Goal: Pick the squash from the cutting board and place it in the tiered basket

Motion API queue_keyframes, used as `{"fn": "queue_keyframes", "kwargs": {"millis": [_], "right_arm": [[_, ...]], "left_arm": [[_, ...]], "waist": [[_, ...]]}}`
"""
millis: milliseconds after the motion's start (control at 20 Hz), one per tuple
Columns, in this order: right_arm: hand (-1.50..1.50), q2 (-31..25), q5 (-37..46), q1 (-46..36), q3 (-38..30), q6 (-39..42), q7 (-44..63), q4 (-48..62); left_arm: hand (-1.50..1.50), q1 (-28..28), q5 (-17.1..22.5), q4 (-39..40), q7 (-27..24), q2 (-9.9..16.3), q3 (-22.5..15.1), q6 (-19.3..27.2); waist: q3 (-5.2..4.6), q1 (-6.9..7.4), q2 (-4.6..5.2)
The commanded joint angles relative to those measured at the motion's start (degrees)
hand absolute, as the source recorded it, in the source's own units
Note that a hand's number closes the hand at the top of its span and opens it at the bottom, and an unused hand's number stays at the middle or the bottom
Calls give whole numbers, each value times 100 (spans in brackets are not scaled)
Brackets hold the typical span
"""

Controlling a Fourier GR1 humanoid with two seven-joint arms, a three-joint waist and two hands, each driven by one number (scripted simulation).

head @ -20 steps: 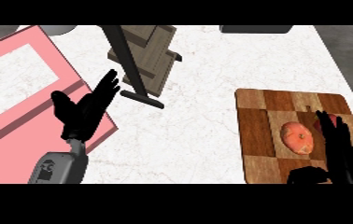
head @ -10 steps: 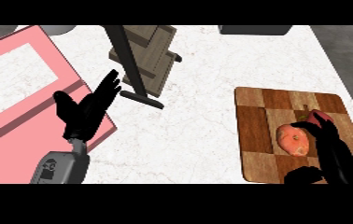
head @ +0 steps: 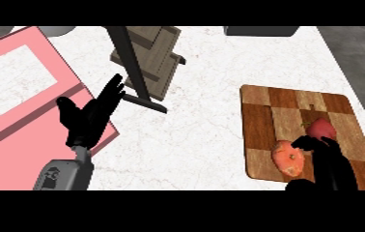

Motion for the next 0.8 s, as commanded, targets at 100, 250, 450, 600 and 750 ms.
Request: {"fn": "queue_keyframes", "kwargs": {"millis": [100, 250, 450, 600, 750], "right_arm": [[150, 962, 776, 366, 963, 701, 1862, -778], [150, 980, 938, 179, 1496, 1008, 2832, -1591], [150, 994, 1013, -309, 2237, 879, 4145, -2561], [150, 998, 1346, -681, 2775, 978, 4934, -3152], [150, 1000, 1939, -1176, 3100, 1267, 5309, -3664]], "left_arm": [[0, 37, -2, -22, 30, 51, 12, -27], [0, -2, 18, 85, 53, 130, 124, -22], [0, 90, -26, 83, 41, -2, 16, 41], [0, 30, -4, 97, 57, 5, 7, -5], [0, 66, -41, 75, 73, 70, 17, -10]], "waist": [[173, 19, 53], [180, 6, 48], [195, 37, 3], [186, 31, -13], [173, 64, -42]]}}
